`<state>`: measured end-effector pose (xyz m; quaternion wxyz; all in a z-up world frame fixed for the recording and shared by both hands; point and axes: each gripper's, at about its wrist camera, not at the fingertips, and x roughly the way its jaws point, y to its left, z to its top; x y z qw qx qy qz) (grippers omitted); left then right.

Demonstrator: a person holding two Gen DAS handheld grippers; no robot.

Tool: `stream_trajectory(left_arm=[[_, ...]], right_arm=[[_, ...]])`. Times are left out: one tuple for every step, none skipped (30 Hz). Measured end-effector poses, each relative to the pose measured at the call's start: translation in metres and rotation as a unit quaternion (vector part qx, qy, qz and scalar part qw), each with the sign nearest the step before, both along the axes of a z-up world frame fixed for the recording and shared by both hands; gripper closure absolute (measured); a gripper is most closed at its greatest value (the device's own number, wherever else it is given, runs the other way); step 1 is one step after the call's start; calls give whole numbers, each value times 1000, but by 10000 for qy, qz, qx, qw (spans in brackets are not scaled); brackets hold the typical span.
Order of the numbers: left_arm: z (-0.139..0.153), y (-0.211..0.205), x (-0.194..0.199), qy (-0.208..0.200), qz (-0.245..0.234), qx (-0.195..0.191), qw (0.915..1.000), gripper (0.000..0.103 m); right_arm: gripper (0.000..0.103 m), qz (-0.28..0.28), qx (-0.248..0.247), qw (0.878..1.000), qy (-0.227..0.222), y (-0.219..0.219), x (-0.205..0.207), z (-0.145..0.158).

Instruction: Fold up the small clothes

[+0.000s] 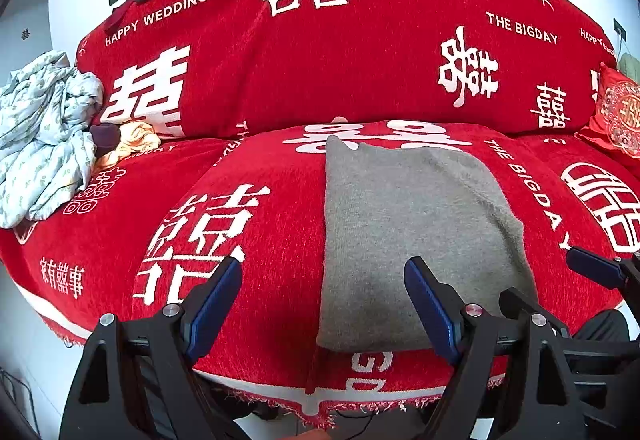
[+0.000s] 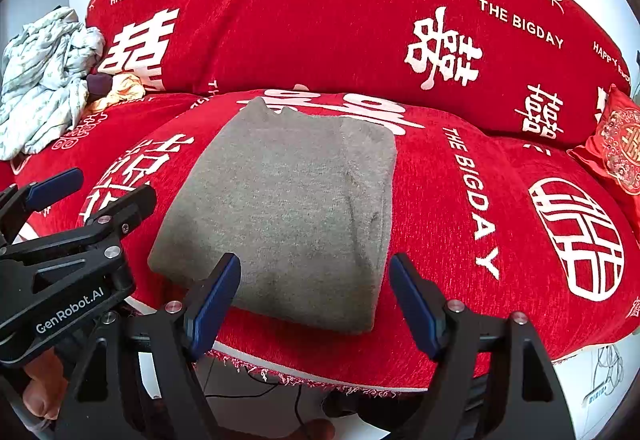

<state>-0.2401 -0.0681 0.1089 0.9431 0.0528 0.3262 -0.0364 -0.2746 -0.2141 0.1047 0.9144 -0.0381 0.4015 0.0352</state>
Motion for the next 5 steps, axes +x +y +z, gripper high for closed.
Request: stream_trajectory(left_arm=[[0, 0, 0, 6, 0, -9, 10000, 19], [0, 0, 0, 20, 8, -25, 10000, 19], [0, 0, 1, 26, 25, -35, 10000, 19], [0, 2, 1, 8, 67, -52, 10000, 19], [0, 2, 0, -1, 95, -59, 9999, 19]], right_arm=[[24, 1, 2, 10000, 1, 0, 0, 0], [24, -2, -1, 10000, 3, 0, 0, 0], [24, -2, 0, 10000, 4, 0, 0, 0], [24, -3, 1, 10000, 3, 0, 0, 0], [24, -3, 2, 10000, 3, 0, 0, 0]])
